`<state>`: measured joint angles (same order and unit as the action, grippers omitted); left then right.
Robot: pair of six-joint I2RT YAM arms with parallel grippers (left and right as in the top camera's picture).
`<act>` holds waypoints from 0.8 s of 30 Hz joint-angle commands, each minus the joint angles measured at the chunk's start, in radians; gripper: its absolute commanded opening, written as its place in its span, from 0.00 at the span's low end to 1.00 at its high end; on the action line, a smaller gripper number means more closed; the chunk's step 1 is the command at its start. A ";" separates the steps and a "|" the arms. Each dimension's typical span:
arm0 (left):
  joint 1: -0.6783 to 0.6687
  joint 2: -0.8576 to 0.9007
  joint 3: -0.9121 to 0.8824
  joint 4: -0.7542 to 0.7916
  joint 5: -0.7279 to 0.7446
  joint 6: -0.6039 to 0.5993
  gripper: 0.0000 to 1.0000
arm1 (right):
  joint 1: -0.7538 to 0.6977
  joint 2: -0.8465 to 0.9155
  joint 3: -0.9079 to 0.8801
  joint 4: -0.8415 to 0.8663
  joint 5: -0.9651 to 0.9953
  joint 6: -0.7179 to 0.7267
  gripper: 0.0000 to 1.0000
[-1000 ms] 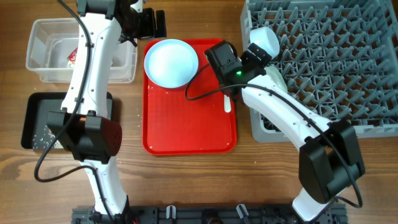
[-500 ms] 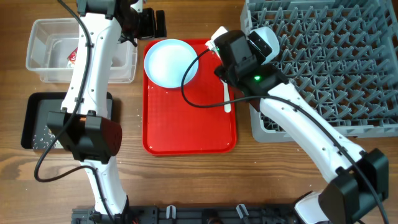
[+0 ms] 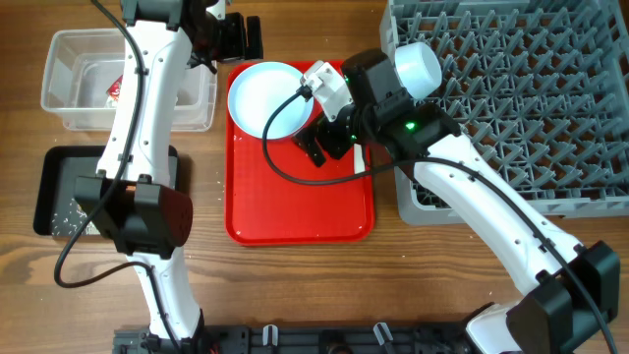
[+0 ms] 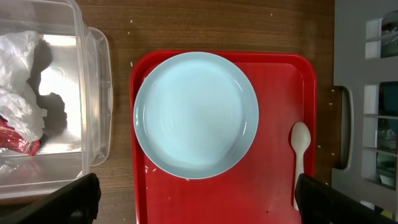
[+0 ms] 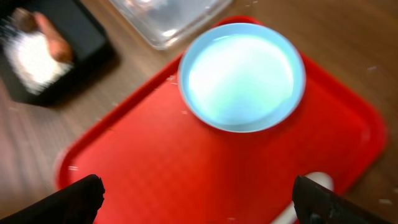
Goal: Sort waste into correct bins and load items into the dishwasher rack
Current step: 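Move the right gripper over the white spoon on the red tray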
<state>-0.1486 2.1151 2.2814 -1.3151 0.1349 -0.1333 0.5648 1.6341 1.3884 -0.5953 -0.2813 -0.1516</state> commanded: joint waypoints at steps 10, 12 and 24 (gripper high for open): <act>0.000 0.013 -0.006 0.003 -0.006 -0.006 1.00 | 0.005 0.187 0.010 -0.046 0.375 0.319 0.85; 0.000 0.013 -0.006 0.003 -0.006 -0.006 1.00 | 0.005 0.231 0.010 -0.018 0.421 0.320 0.79; 0.000 0.013 -0.006 0.003 -0.006 -0.006 1.00 | 0.002 0.416 0.010 0.079 0.554 0.365 0.61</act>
<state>-0.1486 2.1151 2.2814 -1.3151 0.1345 -0.1333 0.5663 2.0274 1.3884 -0.5117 0.2329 0.1726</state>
